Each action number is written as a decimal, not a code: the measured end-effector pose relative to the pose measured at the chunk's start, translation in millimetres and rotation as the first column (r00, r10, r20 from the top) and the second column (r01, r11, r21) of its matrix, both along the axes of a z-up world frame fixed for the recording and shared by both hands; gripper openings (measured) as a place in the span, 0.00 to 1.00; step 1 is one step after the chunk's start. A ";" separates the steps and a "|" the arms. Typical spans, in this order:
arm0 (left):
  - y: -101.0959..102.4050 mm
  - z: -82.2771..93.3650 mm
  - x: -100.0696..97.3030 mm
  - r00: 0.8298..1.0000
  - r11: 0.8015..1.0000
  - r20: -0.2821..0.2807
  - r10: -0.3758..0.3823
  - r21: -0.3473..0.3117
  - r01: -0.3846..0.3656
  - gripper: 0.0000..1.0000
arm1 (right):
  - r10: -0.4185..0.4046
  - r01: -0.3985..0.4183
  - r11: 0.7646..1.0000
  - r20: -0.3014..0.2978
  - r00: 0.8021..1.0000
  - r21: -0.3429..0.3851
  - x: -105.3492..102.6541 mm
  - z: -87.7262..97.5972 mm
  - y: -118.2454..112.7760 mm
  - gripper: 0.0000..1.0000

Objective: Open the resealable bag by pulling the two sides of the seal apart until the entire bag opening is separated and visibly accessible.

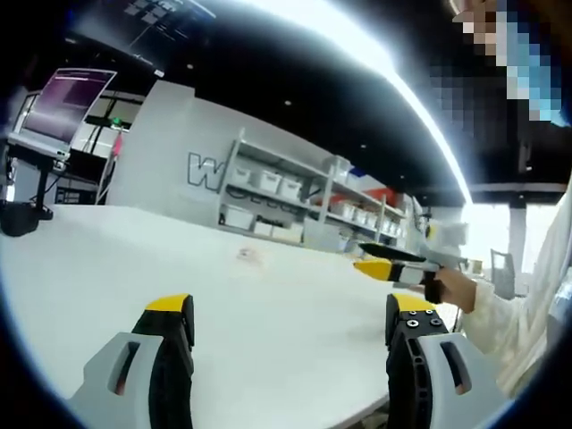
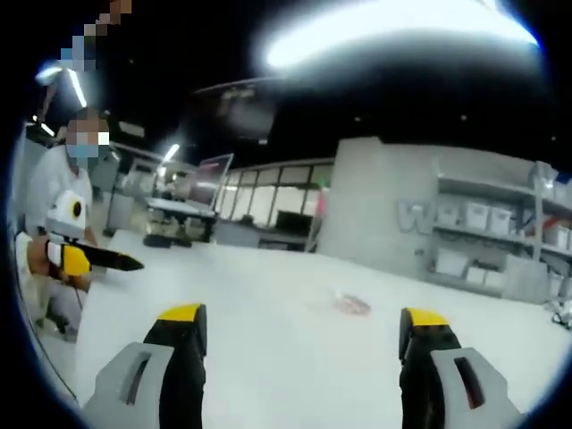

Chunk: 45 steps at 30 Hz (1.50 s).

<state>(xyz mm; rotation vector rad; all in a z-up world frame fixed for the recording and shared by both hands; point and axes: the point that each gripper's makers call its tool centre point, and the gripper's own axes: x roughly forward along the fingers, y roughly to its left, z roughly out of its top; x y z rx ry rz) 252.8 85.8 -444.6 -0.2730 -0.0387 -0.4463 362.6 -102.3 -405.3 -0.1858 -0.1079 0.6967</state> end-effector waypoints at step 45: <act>-4.6 -1.8 11.3 1.000 1.000 0.002 0.001 0.023 -0.001 0.86 | -0.103 0.109 0.980 -0.042 0.994 0.167 -67.3 -16.7 -50.8 0.89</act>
